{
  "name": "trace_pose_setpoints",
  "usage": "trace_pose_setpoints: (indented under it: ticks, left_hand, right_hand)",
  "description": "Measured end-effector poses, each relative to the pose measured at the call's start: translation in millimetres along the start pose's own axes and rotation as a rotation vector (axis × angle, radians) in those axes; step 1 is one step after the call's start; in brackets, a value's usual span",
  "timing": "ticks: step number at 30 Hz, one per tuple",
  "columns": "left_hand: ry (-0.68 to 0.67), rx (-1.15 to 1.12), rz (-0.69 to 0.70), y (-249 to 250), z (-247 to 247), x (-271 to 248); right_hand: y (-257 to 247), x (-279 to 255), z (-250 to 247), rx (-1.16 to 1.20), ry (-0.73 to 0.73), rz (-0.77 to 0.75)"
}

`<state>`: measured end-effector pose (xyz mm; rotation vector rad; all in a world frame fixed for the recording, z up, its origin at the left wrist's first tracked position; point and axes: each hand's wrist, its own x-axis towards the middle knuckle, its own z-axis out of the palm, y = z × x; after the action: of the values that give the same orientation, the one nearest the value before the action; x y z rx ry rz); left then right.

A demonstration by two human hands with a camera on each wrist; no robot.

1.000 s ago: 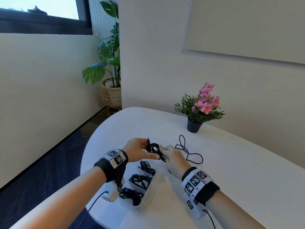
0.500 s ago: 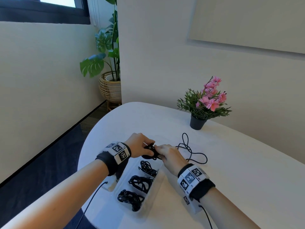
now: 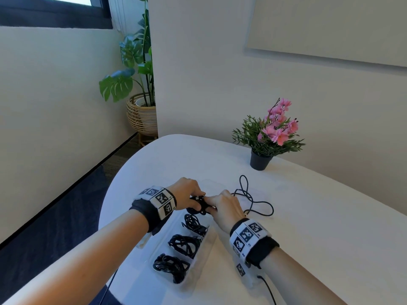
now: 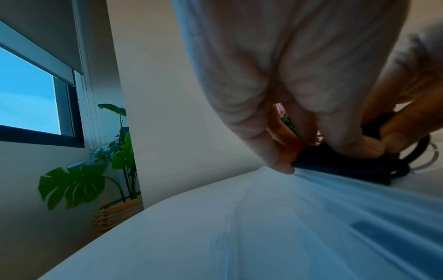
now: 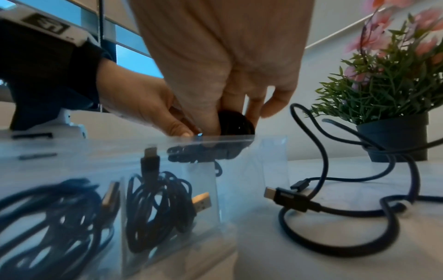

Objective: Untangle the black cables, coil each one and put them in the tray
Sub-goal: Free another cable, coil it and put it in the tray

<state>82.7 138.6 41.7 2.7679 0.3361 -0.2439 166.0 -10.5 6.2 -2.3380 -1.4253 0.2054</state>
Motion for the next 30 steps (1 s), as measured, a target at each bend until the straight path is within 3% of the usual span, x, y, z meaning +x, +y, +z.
trace_pose_setpoints:
  ticks: [3, 7, 13, 24, 30]
  left_hand:
    - [-0.055, 0.042, -0.006, 0, -1, 3]
    - [-0.102, 0.098, 0.019, 2, -3, 5]
    - [-0.19, 0.263, 0.123, 3, 0, -3]
    - [-0.291, 0.333, 0.199, 9, -20, 5]
    - [-0.245, 0.512, 0.229, 13, -17, 17]
  right_hand:
    - [2, -1, -7, 0.133, -0.092, -0.018]
    - [10, -2, -8, 0.13, -0.02, -0.032]
    - [7, 6, -7, -0.169, -0.027, 0.03]
    - [-3, 10, -13, -0.315, -0.074, 0.074]
    - [-9, 18, -9, -0.39, -0.099, 0.146]
